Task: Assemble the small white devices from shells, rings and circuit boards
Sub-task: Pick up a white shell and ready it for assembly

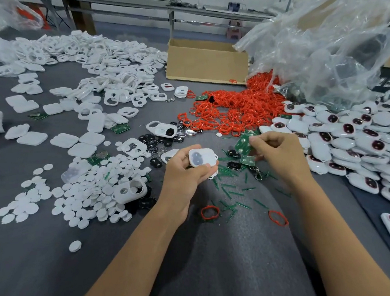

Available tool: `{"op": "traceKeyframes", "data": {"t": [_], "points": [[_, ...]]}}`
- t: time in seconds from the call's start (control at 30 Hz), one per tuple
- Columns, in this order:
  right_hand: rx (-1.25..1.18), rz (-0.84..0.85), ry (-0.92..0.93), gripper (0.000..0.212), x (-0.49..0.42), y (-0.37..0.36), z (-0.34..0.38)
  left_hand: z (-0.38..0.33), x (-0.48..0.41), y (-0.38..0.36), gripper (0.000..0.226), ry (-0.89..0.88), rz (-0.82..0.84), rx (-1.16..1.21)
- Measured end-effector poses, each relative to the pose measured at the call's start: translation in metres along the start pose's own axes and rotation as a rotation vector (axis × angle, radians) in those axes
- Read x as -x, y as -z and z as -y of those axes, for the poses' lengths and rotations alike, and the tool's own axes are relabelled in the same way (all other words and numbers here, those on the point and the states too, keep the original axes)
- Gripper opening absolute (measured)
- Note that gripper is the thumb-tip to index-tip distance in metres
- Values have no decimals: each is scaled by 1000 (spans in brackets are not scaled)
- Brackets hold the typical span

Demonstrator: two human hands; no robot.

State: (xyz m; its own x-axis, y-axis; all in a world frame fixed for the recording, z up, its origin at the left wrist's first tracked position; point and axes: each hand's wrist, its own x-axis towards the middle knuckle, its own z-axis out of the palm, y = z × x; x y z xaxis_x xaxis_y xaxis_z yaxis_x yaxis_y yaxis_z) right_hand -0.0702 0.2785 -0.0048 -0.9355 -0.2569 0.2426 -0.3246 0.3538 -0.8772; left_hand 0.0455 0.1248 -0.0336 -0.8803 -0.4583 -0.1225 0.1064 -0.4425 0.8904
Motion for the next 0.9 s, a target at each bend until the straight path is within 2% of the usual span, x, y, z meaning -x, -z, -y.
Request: {"op": "traceKeyframes", "data": {"t": [0.17,0.33,0.43,0.5,0.57,0.7,0.83,0.9], "points": [[259,99,252,18,10,-16,5,0,2,-1,40,-26,-23,12],[415,347,292,12,13,-26,6,-2,3,-2,38,-65,-86,40],[380,309,291,16,10,-21,5,-3,2,-1,38,-76,-115,48],[481,270,317,25,7,-17,1,-4,2,-1,37,-78,-124,51],[599,305,327,33,6,-16,-2,-4,2,-1,37,-78,-129,44],[602,308,321,32,6,-18,-4,-4,2,0,36,-75,-131,38],[567,308,353,40,8,-18,0,-4,3,0,37,-71,-128,33],[523,315,365,32,9,-19,2,-4,3,0,38,-69,-128,24]]}}
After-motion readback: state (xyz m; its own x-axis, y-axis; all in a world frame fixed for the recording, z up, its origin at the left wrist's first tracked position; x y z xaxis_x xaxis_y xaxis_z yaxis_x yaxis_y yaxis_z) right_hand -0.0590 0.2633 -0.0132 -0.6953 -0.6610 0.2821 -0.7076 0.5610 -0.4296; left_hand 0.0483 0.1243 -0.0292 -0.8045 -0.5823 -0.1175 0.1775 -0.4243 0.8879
